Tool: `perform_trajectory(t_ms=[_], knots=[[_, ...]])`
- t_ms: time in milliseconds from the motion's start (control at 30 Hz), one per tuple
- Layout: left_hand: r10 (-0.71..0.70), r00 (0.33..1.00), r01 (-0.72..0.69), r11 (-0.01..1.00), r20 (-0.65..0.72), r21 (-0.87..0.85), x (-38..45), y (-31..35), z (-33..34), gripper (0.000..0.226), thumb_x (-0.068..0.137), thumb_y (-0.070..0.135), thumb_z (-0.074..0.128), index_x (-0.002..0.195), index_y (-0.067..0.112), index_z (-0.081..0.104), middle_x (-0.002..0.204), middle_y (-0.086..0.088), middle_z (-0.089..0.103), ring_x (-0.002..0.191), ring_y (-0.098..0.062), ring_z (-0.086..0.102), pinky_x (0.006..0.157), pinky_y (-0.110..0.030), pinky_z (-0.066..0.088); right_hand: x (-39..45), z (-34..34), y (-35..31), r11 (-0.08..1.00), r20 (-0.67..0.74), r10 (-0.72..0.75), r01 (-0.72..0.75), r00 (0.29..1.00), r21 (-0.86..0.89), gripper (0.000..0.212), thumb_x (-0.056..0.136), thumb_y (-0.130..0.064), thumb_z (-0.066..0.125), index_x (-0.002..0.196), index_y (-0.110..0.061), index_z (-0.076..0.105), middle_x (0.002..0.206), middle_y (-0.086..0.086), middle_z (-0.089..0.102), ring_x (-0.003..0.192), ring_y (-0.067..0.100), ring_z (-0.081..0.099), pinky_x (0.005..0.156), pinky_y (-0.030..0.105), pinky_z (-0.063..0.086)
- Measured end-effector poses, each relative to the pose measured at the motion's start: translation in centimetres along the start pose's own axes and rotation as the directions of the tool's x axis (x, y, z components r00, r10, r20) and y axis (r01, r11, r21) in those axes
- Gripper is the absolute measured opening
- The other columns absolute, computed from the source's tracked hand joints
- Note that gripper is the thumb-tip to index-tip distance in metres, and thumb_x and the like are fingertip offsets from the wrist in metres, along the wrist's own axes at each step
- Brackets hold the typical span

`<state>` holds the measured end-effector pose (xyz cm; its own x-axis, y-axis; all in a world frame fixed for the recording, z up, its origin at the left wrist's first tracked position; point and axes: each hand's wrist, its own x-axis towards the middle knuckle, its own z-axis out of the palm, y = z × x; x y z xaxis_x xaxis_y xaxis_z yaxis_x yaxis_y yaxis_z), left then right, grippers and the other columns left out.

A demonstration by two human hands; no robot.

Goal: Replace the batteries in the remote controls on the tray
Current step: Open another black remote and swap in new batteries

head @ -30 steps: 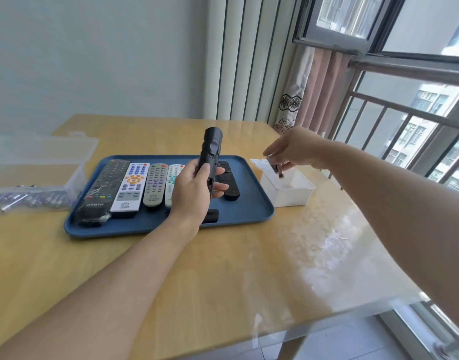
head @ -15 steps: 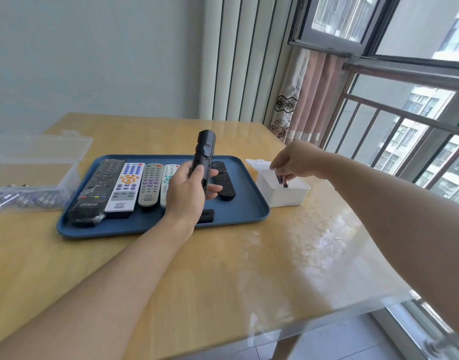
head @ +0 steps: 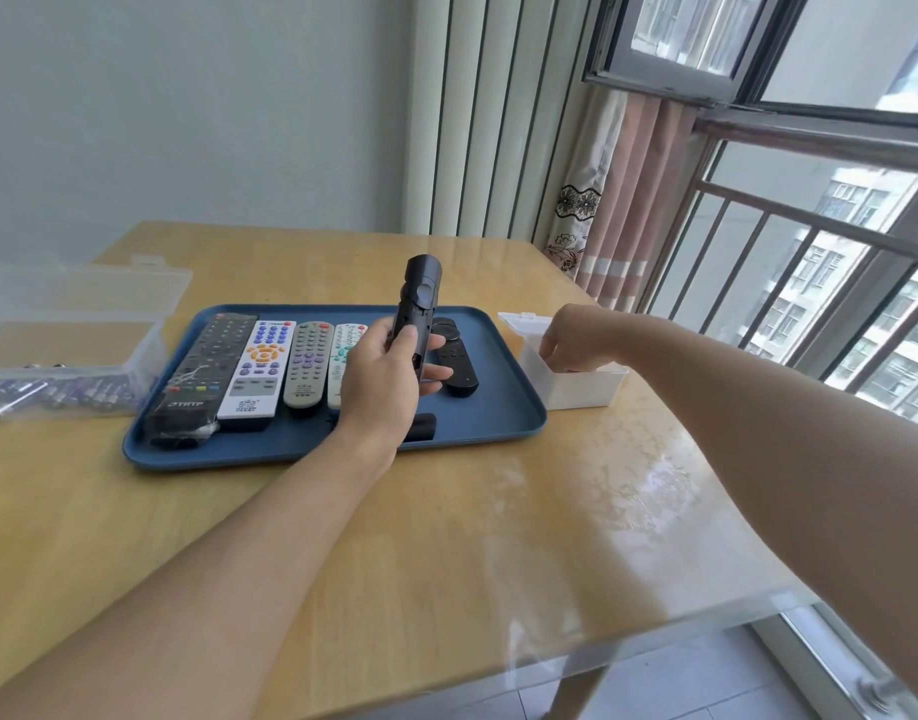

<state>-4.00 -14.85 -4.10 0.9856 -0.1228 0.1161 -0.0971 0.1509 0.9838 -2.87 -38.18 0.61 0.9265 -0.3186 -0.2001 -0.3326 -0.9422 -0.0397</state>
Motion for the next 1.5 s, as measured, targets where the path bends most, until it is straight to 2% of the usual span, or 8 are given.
perform_trajectory(t_ms=[133,367,567,733,867,1133,1333,1500], knots=[[0.004,1.0,-0.004,1.0,-0.001,0.01,0.1,0.0,0.0,0.024,0.108,0.017,0.041,0.114,0.017,0.064,0.106,-0.002,0.075,0.07,-0.014,0.072,0.066,-0.027,0.06,0.2,0.5,-0.6,0.995,0.057,0.059,-0.054,0.997,-0.09,0.024,0.092,-0.013,0.04,0.086,-0.004,0.061,0.084,0.011,0.055,0.073,0.026,0.05,0.064,0.031,0.04],[0.001,1.0,-0.001,1.0,-0.002,0.017,0.2,-0.2,-0.1,0.024,0.108,0.017,0.041,0.114,0.018,0.063,0.106,-0.002,0.075,0.072,-0.016,0.073,0.069,-0.03,0.06,0.8,-1.1,-0.1,0.994,0.043,0.092,-0.094,0.995,0.055,0.012,0.079,-0.011,0.064,0.086,-0.002,0.061,0.077,0.01,0.069,0.067,0.026,0.071,0.069,0.029,0.058],[-0.002,1.0,0.002,1.0,0.009,0.022,0.3,-0.5,0.1,0.024,0.108,0.018,0.041,0.117,0.016,0.063,0.107,-0.003,0.075,0.075,-0.019,0.074,0.067,-0.029,0.059,0.3,-0.5,0.1,0.981,-0.041,0.109,-0.114,0.993,-0.158,0.012,0.08,-0.012,0.063,0.084,-0.003,0.058,0.073,0.008,0.062,0.064,0.022,0.061,0.056,0.028,0.05],[0.003,1.0,-0.003,1.0,0.003,0.024,0.2,-0.4,-0.1,0.024,0.108,0.018,0.041,0.115,0.015,0.063,0.107,-0.003,0.074,0.074,-0.017,0.073,0.068,-0.03,0.06,0.3,1.2,0.3,0.938,-0.147,0.113,-0.154,0.983,-0.311,0.03,0.091,-0.016,0.064,0.117,-0.005,0.053,0.079,0.004,0.05,0.084,0.023,0.058,0.078,0.032,0.054],[0.012,1.0,-0.012,0.999,-0.002,0.031,0.2,-0.4,0.0,0.024,0.108,0.017,0.041,0.113,0.016,0.063,0.106,-0.002,0.075,0.073,-0.016,0.073,0.069,-0.03,0.06,-0.2,1.9,0.4,0.912,-0.179,0.092,-0.155,0.98,-0.38,0.029,0.09,-0.014,0.062,0.117,-0.006,0.055,0.089,0.003,0.056,0.092,0.022,0.063,0.086,0.033,0.057],[0.02,1.0,-0.02,0.998,0.001,0.06,0.1,-0.8,0.1,0.025,0.107,0.019,0.042,0.119,0.016,0.063,0.105,0.001,0.075,0.072,-0.016,0.074,0.067,-0.03,0.058,-1.0,3.5,2.3,0.979,-0.339,0.081,-0.139,0.937,-0.149,0.011,0.078,-0.019,0.067,0.086,-0.011,0.068,0.074,0.003,0.065,0.065,0.022,0.065,0.063,0.04,0.063],[0.031,1.0,-0.031,0.997,0.004,0.07,0.0,-0.9,0.2,0.025,0.107,0.019,0.042,0.119,0.016,0.063,0.105,0.0,0.075,0.073,-0.017,0.074,0.07,-0.033,0.06,-2.7,3.1,3.1,0.993,-0.322,0.072,-0.038,0.944,0.113,0.021,0.077,-0.025,0.085,0.088,-0.028,0.067,0.088,0.0,0.068,0.074,0.021,0.069,0.068,0.042,0.063],[0.045,0.999,-0.045,0.996,0.003,0.074,0.0,-0.8,0.3,0.024,0.107,0.019,0.042,0.118,0.015,0.063,0.105,0.0,0.075,0.072,-0.016,0.074,0.071,-0.031,0.06,-3.4,2.8,3.5,0.99,-0.436,0.037,-0.091,0.899,-0.105,0.02,0.085,-0.001,0.067,0.103,-0.01,0.07,0.092,0.007,0.067,0.074,0.026,0.066,0.067,0.04,0.061]])
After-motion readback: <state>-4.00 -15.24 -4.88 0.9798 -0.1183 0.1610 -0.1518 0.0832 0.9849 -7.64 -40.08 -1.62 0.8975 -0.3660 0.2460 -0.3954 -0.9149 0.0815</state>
